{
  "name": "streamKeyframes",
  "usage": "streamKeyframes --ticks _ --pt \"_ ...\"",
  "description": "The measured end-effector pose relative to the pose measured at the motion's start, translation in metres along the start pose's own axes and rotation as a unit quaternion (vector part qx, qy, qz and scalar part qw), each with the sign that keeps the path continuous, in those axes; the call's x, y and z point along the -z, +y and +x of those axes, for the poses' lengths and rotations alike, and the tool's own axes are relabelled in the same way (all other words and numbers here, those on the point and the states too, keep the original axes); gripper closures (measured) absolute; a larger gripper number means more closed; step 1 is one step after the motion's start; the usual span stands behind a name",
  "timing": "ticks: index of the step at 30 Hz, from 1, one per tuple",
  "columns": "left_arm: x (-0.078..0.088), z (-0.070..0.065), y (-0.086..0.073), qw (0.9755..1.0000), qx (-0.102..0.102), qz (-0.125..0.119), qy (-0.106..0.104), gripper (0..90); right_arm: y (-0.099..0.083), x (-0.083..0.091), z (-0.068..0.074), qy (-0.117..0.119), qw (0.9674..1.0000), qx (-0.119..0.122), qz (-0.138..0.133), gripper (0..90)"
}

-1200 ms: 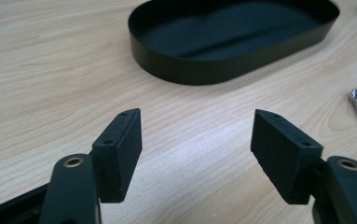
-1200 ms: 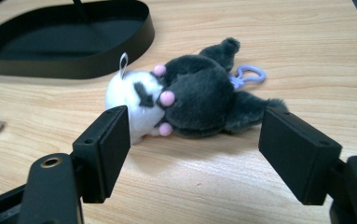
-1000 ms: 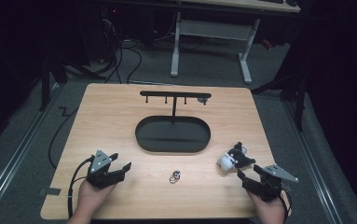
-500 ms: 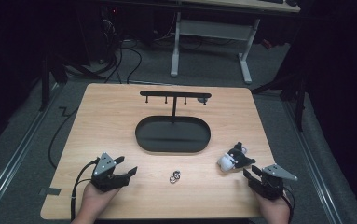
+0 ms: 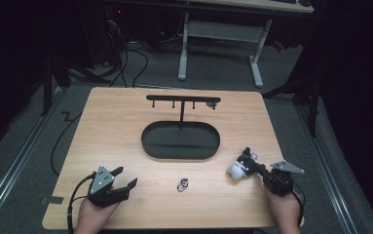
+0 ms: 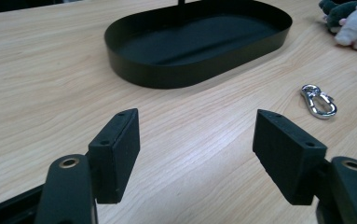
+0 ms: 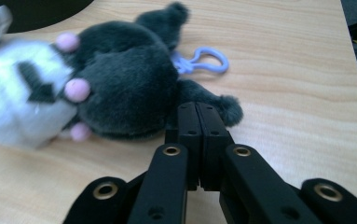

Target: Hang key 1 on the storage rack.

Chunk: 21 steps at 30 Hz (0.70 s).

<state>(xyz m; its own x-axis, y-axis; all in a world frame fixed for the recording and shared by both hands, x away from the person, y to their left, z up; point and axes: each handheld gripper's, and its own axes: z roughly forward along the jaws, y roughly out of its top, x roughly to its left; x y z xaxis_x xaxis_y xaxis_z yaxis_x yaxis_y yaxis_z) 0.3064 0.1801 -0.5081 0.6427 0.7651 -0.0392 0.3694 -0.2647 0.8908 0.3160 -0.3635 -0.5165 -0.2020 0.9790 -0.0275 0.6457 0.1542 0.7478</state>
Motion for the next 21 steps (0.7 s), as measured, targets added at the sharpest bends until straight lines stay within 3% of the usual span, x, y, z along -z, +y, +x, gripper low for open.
streamKeyframes --ticks 9,14,21 --pt "0.02 0.008 -0.01 0.9996 0.016 0.001 0.022 32.6 0.015 -0.019 0.009 0.02 0.9995 0.025 -0.006 87.8" --pt "0.023 0.008 -0.013 0.9996 0.018 0.004 0.022 32.7 0.021 -0.026 0.016 0.031 0.9988 0.036 -0.006 87.2" --pt "0.02 0.006 -0.012 0.9998 0.015 0.002 0.014 32.6 0.022 -0.022 0.02 0.024 0.9986 0.046 -0.014 84.7"
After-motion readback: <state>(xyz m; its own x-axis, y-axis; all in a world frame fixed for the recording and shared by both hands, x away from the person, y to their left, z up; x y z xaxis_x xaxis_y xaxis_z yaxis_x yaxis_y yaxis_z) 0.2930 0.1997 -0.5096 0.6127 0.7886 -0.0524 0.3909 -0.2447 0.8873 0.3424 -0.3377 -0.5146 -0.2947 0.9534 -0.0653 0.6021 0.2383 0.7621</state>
